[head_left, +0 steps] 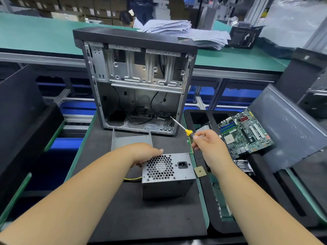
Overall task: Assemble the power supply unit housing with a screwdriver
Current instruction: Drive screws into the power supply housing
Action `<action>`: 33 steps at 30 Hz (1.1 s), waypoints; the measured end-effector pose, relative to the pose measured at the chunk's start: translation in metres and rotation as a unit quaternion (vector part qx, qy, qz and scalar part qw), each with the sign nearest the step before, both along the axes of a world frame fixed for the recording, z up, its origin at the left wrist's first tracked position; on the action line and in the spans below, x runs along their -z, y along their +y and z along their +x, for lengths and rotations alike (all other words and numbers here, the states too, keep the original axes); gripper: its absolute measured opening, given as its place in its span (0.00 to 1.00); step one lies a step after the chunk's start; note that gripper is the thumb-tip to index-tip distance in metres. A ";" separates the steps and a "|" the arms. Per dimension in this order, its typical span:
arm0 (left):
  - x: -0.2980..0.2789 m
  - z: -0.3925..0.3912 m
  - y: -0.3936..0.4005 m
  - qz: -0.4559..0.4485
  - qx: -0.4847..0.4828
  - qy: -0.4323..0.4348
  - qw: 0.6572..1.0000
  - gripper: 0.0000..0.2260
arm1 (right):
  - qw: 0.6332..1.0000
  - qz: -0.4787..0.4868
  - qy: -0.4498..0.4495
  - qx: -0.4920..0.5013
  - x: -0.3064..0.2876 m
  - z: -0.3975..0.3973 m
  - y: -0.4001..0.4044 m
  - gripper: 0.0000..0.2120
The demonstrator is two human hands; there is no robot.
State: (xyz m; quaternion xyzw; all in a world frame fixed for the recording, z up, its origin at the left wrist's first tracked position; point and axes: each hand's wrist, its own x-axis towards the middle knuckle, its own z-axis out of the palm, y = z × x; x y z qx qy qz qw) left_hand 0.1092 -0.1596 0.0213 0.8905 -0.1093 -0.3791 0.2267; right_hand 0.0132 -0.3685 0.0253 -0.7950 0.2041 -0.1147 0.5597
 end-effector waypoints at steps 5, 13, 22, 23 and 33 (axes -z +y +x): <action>-0.010 -0.003 -0.031 -0.043 0.108 -0.083 0.990 0.19 | 0.995 0.058 -0.076 0.041 -0.019 -0.007 -0.006 0.03; 0.010 -0.003 -0.025 -0.133 0.094 -0.022 0.986 0.06 | 0.992 0.041 -0.097 0.066 -0.040 -0.012 -0.011 0.04; 0.016 -0.006 -0.016 -0.178 0.090 0.023 0.980 0.08 | 0.991 -0.105 -0.081 0.004 -0.067 -0.016 0.009 0.06; 0.017 -0.007 -0.016 -0.178 0.088 0.027 0.980 0.08 | 0.990 -0.118 -0.077 -0.011 -0.070 -0.017 0.011 0.06; 0.015 -0.007 -0.017 -0.174 0.072 0.055 0.981 0.06 | 0.978 -0.188 -0.028 -0.087 -0.080 -0.012 0.019 0.06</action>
